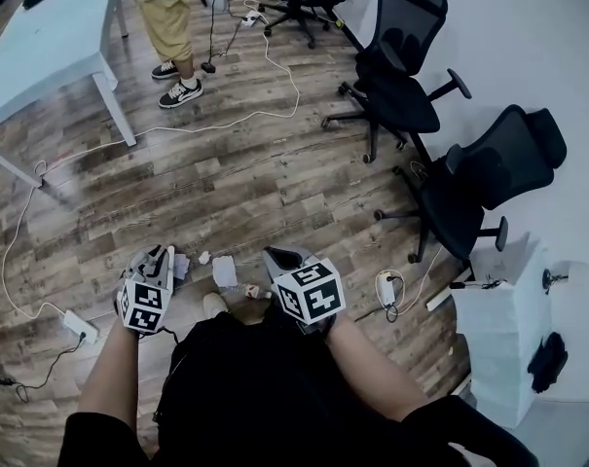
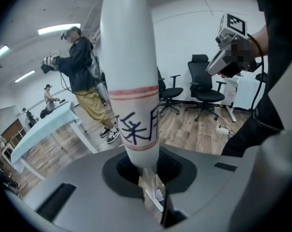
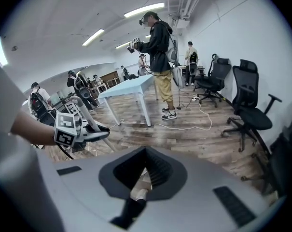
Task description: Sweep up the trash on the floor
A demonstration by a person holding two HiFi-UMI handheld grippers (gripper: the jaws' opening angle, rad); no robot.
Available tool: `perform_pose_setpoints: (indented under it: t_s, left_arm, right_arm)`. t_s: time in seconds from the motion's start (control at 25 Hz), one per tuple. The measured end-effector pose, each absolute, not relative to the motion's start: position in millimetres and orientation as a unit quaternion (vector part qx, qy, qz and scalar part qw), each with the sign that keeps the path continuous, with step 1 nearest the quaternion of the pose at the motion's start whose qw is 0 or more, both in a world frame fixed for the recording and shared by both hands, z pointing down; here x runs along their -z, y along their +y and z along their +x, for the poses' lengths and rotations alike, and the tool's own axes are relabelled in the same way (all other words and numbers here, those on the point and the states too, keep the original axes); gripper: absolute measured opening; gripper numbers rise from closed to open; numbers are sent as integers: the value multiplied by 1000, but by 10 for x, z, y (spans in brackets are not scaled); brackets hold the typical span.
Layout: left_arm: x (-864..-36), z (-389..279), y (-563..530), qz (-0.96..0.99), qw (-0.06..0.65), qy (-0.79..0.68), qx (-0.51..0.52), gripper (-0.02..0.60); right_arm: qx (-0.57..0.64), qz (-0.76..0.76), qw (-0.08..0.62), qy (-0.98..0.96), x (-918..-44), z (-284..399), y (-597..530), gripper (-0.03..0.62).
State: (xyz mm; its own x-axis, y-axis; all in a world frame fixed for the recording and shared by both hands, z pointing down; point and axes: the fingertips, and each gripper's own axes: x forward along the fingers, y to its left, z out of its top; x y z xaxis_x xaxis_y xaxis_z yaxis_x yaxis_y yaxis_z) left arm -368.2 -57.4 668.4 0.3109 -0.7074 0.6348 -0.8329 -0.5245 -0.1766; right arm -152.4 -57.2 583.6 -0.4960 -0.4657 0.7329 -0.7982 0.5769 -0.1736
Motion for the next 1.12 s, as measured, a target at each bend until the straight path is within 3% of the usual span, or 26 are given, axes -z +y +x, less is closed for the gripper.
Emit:
perform_pose_setpoints:
  t_s: [0.4,0.84,1.12]
  left_arm:
    - [-6618,-2874,-754,843,92,-417,-327,44]
    - [-6398,-2694,-807,848,78,-408,-329,44]
    - [-5809,-2550,-918,857,43,-409,-310,44]
  right_arm:
    - [-271,414,301,-815,-5825,-1149,-556,14]
    - [-255,427,268,-825,-5655,-1125,-701,14]
    - [-199,449,217,-844,-5318,-1217,-866,12]
